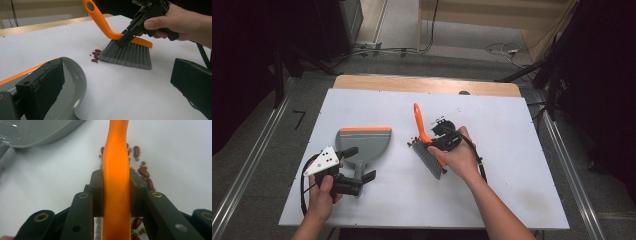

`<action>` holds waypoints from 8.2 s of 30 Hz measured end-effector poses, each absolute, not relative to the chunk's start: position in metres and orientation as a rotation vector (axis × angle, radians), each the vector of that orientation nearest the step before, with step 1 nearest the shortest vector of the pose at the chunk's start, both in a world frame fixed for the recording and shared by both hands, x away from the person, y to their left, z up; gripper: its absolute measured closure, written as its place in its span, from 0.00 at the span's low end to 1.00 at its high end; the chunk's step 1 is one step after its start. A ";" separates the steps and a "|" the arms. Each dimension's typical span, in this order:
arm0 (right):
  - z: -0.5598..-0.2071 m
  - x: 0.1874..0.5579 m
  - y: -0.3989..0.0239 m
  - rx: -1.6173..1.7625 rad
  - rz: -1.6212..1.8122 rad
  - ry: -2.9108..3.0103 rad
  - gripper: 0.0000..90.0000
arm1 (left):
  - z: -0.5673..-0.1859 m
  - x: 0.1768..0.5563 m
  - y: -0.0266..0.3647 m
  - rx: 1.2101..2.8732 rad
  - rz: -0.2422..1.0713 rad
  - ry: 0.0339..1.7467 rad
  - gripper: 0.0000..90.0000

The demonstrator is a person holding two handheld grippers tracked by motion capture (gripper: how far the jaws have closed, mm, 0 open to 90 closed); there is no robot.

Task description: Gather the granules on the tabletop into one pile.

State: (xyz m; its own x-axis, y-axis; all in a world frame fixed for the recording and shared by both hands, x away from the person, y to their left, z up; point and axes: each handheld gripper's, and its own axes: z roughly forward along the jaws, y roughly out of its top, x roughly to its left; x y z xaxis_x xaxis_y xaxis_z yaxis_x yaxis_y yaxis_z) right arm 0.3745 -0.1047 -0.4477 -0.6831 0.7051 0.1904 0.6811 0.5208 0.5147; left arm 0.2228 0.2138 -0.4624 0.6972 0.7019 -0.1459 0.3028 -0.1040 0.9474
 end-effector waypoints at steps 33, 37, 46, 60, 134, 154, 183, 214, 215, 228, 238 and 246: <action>-0.452 0.401 -0.078 1.481 0.928 2.593 0.76 | -0.465 0.225 0.212 1.704 0.394 0.817 0.00; -0.453 0.401 -0.090 1.506 0.922 2.569 0.76 | -0.465 0.225 0.211 1.704 0.391 0.817 0.00; -0.455 0.404 -0.111 1.560 0.918 2.524 0.75 | -0.466 0.225 0.210 1.707 0.387 0.820 0.00; -0.455 0.406 -0.135 1.614 0.918 2.475 0.75 | -0.465 0.225 0.211 1.706 0.389 0.824 0.00; -0.454 0.374 -0.116 -0.106 0.618 2.687 0.75 | -0.468 0.225 0.206 1.714 0.387 0.830 0.00; -0.443 0.358 -0.124 -0.060 0.639 2.680 0.75 | -0.467 0.225 0.206 1.714 0.390 0.832 0.00; -0.431 0.342 -0.101 0.205 0.565 3.130 0.76 | -0.467 0.225 0.205 1.715 0.389 0.829 0.00; -0.417 0.387 -0.112 0.328 0.682 3.037 0.77 | -0.467 0.225 0.208 1.712 0.390 0.829 0.00; -0.415 0.387 -0.112 0.328 0.699 3.029 0.77 | -0.467 0.225 0.207 1.712 0.390 0.829 0.00; -0.435 0.377 -0.072 0.550 0.685 3.146 0.77 | -0.467 0.225 0.207 1.714 0.390 0.831 0.00; -0.439 0.402 -0.099 0.917 0.725 3.016 0.76 | -0.467 0.225 0.210 1.706 0.389 0.833 0.00; -0.438 0.409 -0.116 1.003 0.722 2.951 0.76 | -0.467 0.225 0.208 1.710 0.391 0.829 0.00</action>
